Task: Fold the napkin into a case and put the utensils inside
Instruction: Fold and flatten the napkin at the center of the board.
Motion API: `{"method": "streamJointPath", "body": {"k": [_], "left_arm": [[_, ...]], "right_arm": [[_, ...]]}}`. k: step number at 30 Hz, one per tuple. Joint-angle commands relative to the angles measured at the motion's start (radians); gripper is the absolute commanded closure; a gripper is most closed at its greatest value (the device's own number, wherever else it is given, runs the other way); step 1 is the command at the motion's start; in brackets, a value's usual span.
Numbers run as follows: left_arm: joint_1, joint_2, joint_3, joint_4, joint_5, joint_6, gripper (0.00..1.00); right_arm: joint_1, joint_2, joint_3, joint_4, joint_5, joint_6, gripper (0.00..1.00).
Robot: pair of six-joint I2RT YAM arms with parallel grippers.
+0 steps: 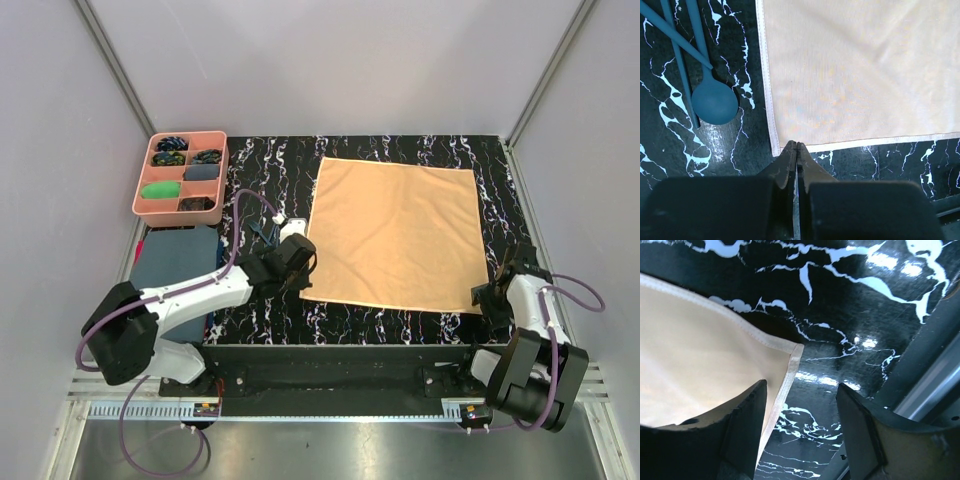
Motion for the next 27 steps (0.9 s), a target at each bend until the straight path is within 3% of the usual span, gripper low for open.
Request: {"method": "streamJointPath", "body": {"k": [1,6,9,10,14,17,22,27], "left_arm": [[0.004,-0.022,0.020,0.038,-0.014,0.019,1.00],[0.004,-0.010,0.006,0.054,0.022,0.025,1.00],[0.004,0.025,0.015,0.031,0.026,0.021,0.99],[0.004,0.063,0.021,0.013,0.038,0.016,0.87],[0.003,0.142,0.021,-0.011,0.040,-0.025,0.55],[0.003,0.160,0.001,-0.017,0.019,-0.083,0.45],[0.000,0.171,-0.001,-0.047,-0.035,-0.142,0.42],[-0.002,0.248,0.027,-0.067,-0.002,-0.195,0.42]], "right_arm": [[-0.001,0.049,0.052,-0.020,0.071,0.037,0.35],[-0.001,0.092,0.045,0.020,0.079,0.032,0.36],[-0.001,0.097,0.045,0.033,0.076,0.026,0.48],[-0.001,0.095,0.043,0.039,0.076,0.021,0.51],[-0.001,0.066,0.031,0.056,0.039,0.009,0.62],[-0.001,0.033,0.016,0.072,0.025,-0.002,0.73],[-0.001,0.010,-0.007,0.100,-0.004,-0.012,0.82],[-0.001,0.000,-0.017,0.115,-0.027,-0.017,0.88]]}}
